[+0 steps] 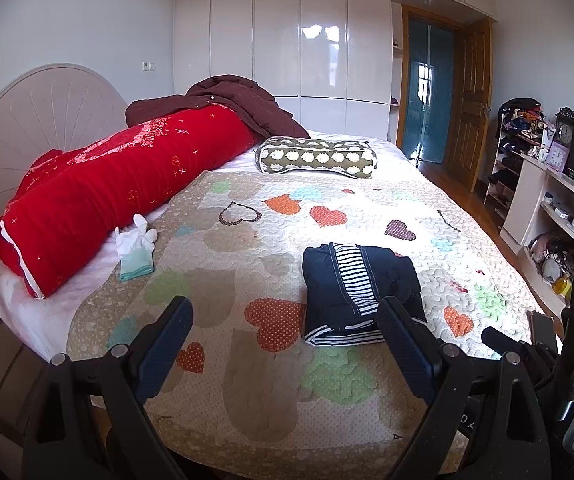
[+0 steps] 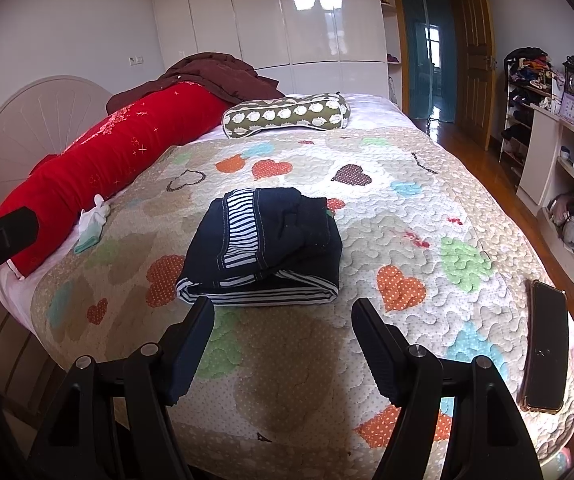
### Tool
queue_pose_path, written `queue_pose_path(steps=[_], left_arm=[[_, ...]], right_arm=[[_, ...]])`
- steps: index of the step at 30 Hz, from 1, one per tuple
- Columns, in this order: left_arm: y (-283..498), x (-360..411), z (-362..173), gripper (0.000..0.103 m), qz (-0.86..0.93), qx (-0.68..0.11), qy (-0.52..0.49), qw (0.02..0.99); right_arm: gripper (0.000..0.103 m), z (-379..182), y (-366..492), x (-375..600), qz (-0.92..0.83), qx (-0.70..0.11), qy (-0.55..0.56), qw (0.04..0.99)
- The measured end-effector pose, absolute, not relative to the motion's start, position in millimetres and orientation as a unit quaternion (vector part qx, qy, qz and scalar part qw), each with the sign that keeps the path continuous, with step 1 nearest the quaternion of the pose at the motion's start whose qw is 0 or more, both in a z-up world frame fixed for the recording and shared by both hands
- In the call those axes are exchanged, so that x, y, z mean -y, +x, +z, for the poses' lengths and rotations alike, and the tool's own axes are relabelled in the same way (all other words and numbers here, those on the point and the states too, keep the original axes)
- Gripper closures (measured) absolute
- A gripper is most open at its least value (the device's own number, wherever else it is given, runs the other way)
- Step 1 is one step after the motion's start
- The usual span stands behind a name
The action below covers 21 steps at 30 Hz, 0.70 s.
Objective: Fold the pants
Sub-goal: 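Release the folded bundle and lift both grippers away from it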
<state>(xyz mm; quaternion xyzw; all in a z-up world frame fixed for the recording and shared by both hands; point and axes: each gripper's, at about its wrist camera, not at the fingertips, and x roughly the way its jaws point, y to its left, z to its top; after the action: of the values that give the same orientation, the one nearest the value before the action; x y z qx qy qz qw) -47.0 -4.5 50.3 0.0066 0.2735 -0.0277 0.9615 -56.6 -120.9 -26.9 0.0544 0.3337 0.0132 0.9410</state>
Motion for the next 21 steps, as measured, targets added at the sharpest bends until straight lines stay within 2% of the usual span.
queue_pose_path(steps=[21], left_arm=[[-44.8,5.9,44.6,0.010,-0.018,-0.273,0.002,0.962]], right_arm=[[0.027,-31.2,-53.2,124.0,0.008,-0.340,0.056,0.939]])
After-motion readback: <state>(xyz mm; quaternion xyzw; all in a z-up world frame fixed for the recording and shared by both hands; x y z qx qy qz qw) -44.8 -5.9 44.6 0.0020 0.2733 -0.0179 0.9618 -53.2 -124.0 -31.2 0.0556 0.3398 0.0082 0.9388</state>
